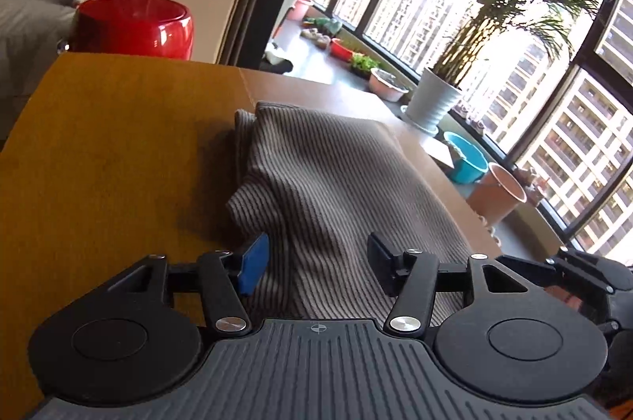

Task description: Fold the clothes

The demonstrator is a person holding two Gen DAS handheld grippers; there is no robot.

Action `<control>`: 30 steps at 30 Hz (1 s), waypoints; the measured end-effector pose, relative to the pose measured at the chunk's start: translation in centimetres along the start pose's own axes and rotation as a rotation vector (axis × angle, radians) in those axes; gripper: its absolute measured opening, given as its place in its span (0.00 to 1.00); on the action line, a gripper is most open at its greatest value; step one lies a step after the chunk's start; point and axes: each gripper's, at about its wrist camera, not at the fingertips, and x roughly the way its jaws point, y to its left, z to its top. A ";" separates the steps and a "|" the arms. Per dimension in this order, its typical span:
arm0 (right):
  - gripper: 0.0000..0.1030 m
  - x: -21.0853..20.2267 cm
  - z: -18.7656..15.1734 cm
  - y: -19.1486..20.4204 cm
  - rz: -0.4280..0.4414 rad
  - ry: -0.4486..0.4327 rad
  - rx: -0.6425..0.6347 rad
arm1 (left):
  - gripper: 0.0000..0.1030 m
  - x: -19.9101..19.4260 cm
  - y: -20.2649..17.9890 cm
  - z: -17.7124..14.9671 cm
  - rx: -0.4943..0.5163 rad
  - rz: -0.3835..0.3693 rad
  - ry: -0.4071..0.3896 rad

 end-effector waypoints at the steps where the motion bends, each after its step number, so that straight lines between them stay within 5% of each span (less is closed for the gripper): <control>1: 0.49 0.0 0.3 0.4 0.016 -0.007 -0.011 | 0.54 0.0 -0.3 -0.1 0.009 -0.005 0.008; 5: 0.49 2.1 -0.6 1.0 0.056 0.078 -0.041 | 0.54 1.1 -0.6 -1.6 0.010 0.009 0.066; 9: 0.64 2.6 -1.1 -0.7 0.048 0.080 0.001 | 0.54 1.3 -1.2 -2.8 0.023 0.022 0.058; 19: 0.64 1.2 -0.7 -0.9 -0.041 0.079 -0.086 | 0.57 1.3 -1.9 -2.7 0.031 0.045 0.050; 22: 0.64 -0.2 0.1 0.7 0.042 0.018 -0.109 | 0.59 0.9 -1.4 -2.5 0.016 0.074 0.036; 26: 0.66 1.7 -0.7 2.1 0.085 0.094 -0.142 | 0.60 0.4 -1.0 -2.9 0.023 0.102 0.038; 30: 0.76 2.1 -1.4 0.2 0.108 0.097 -0.003 | 0.66 -0.2 -0.2 -3.5 0.014 0.121 0.038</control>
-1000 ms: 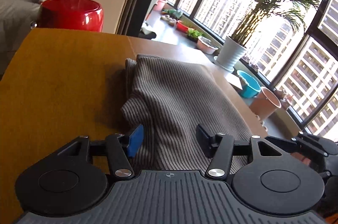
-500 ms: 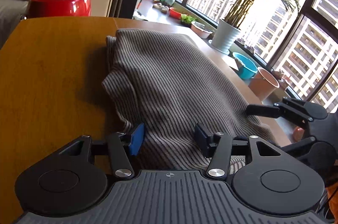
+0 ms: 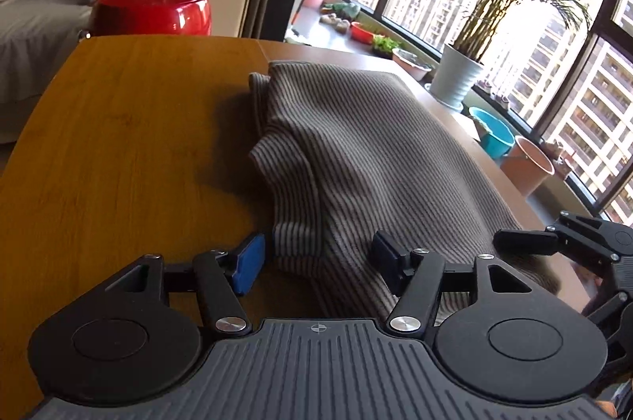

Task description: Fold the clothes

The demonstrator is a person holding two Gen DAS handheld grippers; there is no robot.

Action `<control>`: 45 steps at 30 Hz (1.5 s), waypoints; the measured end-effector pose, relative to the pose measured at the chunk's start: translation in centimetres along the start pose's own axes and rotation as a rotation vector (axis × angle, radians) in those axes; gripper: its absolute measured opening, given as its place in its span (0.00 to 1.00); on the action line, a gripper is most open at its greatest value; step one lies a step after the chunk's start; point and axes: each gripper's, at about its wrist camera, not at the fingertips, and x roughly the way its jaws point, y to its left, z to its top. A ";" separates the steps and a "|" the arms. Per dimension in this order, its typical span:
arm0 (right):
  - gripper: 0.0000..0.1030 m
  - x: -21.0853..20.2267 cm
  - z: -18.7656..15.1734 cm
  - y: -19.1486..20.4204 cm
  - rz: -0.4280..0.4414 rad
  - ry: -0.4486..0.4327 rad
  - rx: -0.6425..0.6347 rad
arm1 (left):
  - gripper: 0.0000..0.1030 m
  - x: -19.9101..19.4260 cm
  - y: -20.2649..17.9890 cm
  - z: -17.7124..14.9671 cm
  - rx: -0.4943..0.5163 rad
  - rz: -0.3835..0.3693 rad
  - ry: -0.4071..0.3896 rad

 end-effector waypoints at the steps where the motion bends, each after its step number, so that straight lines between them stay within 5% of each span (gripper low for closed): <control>1: 0.77 -0.1 0.0 0.1 -0.008 0.001 -0.015 | 0.65 -0.2 0.3 0.0 -0.008 0.000 -0.002; 8: 0.78 -2.0 1.1 3.2 -0.093 -0.043 -0.226 | 0.76 -1.7 1.0 0.3 -0.008 0.039 -0.033; 12: 0.78 -1.6 0.9 4.2 -0.057 -0.018 -0.234 | 0.78 -2.0 1.0 0.2 -0.012 0.051 -0.039; 16: 0.79 -0.3 0.1 1.6 0.014 0.037 -0.057 | 0.81 -2.4 0.8 0.0 -0.003 0.054 -0.039; 18: 0.81 -0.6 0.3 1.4 -0.010 0.035 -0.065 | 0.82 -2.5 0.7 0.0 0.005 0.058 -0.037; 23: 0.86 -2.8 0.3 4.0 -0.040 -0.047 -0.249 | 0.85 -2.4 0.9 -0.3 0.004 0.060 -0.025; 28: 0.89 -2.9 -0.7 7.1 0.041 -0.004 -0.467 | 0.87 -2.6 1.4 -0.5 -0.009 0.068 -0.025; 32: 0.82 -0.8 -2.1 9.1 -0.020 0.017 -0.630 | 0.92 -3.5 1.4 -0.7 0.012 0.051 -0.032; 34: 0.59 0.1 -1.2 8.5 -0.018 0.047 -0.547 | 0.92 -4.3 1.2 -1.1 0.044 0.041 -0.042; 40: 0.43 1.3 2.2 -2.3 0.243 0.125 0.311 | 0.96 -6.5 -0.9 -3.1 0.256 -0.033 -0.058; 45: 0.42 1.9 1.2 -5.0 0.334 0.129 0.491 | 0.96 -5.4 -3.5 -4.5 0.409 -0.049 -0.032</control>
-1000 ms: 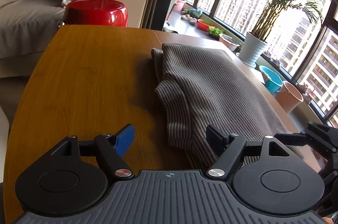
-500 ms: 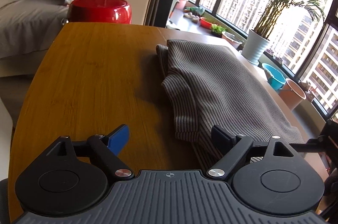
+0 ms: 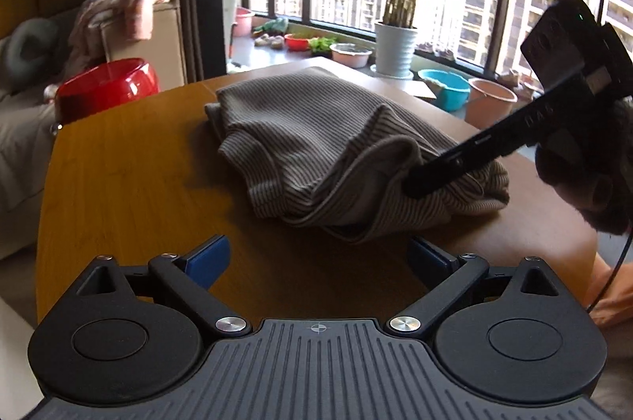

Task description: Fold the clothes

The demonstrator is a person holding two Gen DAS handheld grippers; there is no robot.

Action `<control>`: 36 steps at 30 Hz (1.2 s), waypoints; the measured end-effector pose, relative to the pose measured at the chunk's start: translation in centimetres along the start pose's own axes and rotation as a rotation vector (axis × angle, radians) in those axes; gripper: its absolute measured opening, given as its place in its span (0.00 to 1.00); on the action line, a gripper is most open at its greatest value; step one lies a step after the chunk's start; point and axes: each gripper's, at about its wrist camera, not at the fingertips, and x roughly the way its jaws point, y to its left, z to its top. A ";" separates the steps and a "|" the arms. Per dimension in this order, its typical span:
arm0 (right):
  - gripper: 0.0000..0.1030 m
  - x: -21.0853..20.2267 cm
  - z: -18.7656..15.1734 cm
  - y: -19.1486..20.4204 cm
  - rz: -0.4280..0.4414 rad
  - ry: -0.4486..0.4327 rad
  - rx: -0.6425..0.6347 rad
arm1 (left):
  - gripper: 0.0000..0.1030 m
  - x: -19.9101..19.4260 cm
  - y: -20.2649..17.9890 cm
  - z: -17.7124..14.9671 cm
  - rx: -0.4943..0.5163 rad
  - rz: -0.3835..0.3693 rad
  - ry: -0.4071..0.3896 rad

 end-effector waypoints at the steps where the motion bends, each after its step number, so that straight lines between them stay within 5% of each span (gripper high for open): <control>1: 0.42 0.0 0.0 -0.2 0.005 -0.003 0.008 | 0.96 0.6 -0.5 0.1 0.011 -0.003 0.004; 4: 0.42 0.0 0.0 -0.5 0.017 -0.010 0.031 | 0.95 2.1 -1.6 0.5 0.019 -0.023 0.012; 9: 0.43 -0.2 0.0 0.9 -0.025 -0.048 -0.043 | 0.62 3.1 -2.9 1.0 -0.012 -0.035 0.008; 14: 0.60 -2.9 -2.5 6.3 -0.223 -0.127 -0.529 | 0.47 2.8 -2.1 0.5 -0.058 -0.069 -0.007; 17: 0.61 -3.0 -4.7 8.4 -0.335 -0.105 -0.763 | 0.43 2.7 -1.2 0.1 -0.092 -0.089 -0.008; 22: 0.56 -0.5 -4.3 8.8 -0.341 -0.080 -0.730 | 0.30 1.9 -0.1 -0.3 -0.138 -0.083 -0.028; 23: 0.51 -0.1 -4.2 8.6 -0.324 -0.068 -0.712 | 0.30 1.7 0.2 -0.4 -0.142 -0.076 -0.031; 24: 0.35 0.3 -3.9 8.5 -0.296 -0.055 -0.690 | 0.30 1.4 0.6 -0.5 -0.150 -0.070 -0.036; 27: 0.22 0.0 -2.7 8.3 -0.265 -0.077 -0.630 | 0.27 0.6 1.8 -0.7 -0.174 -0.027 -0.050; 31: 0.21 -1.3 -1.6 8.1 -0.258 -0.102 -0.614 | 0.26 -1.1 4.5 -0.1 -0.231 0.087 -0.087; 36: 0.26 -0.1 -3.7 8.8 -0.288 -0.009 -0.738 | 0.33 -2.5 5.9 0.8 -0.272 0.103 -0.126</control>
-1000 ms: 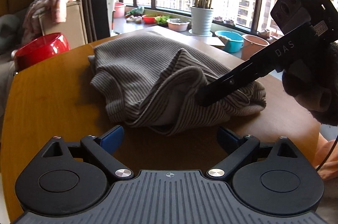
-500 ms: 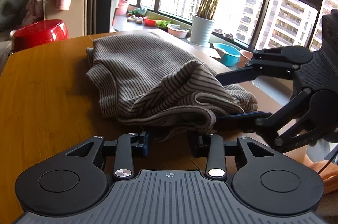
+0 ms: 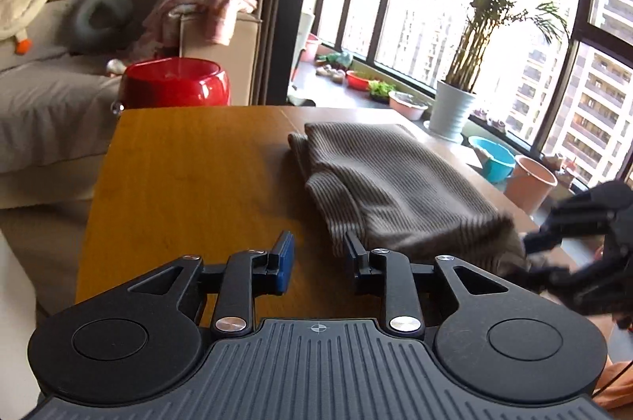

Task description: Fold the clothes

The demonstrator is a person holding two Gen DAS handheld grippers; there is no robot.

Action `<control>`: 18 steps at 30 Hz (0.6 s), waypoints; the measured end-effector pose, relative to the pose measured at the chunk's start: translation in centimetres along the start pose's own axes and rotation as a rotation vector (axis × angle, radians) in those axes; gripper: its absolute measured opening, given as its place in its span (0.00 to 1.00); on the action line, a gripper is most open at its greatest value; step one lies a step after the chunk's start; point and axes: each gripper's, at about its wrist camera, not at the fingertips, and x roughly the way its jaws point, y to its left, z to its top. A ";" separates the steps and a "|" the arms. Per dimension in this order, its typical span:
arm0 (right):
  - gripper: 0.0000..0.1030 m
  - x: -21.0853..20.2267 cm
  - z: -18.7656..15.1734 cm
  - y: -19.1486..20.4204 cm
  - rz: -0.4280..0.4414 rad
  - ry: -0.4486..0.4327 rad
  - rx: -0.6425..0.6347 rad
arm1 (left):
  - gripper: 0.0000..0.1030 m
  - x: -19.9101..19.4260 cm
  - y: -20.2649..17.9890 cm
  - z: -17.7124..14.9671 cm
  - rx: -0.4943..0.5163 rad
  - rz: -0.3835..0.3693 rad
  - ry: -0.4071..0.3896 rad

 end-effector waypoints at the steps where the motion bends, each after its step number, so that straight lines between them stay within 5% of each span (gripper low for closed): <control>1: 0.33 0.3 -0.4 0.8 -0.002 0.007 -0.035 | 0.40 0.1 -0.1 0.0 0.005 -0.005 0.004; 5: 0.62 0.4 -1.3 4.3 -0.056 -0.005 -0.261 | 0.51 0.8 -0.5 -0.5 0.011 -0.029 0.039; 8: 0.64 0.3 -1.6 5.5 -0.077 -0.002 -0.347 | 0.55 1.2 -0.7 -1.3 0.001 -0.041 0.059; 14: 0.64 0.9 -1.5 4.4 -0.144 -0.015 -0.256 | 0.73 1.5 -0.6 -2.0 -0.018 -0.051 0.088; 18: 0.65 1.3 -2.0 5.1 -0.128 -0.006 -0.298 | 0.75 1.8 -0.4 -2.4 -0.036 -0.052 0.102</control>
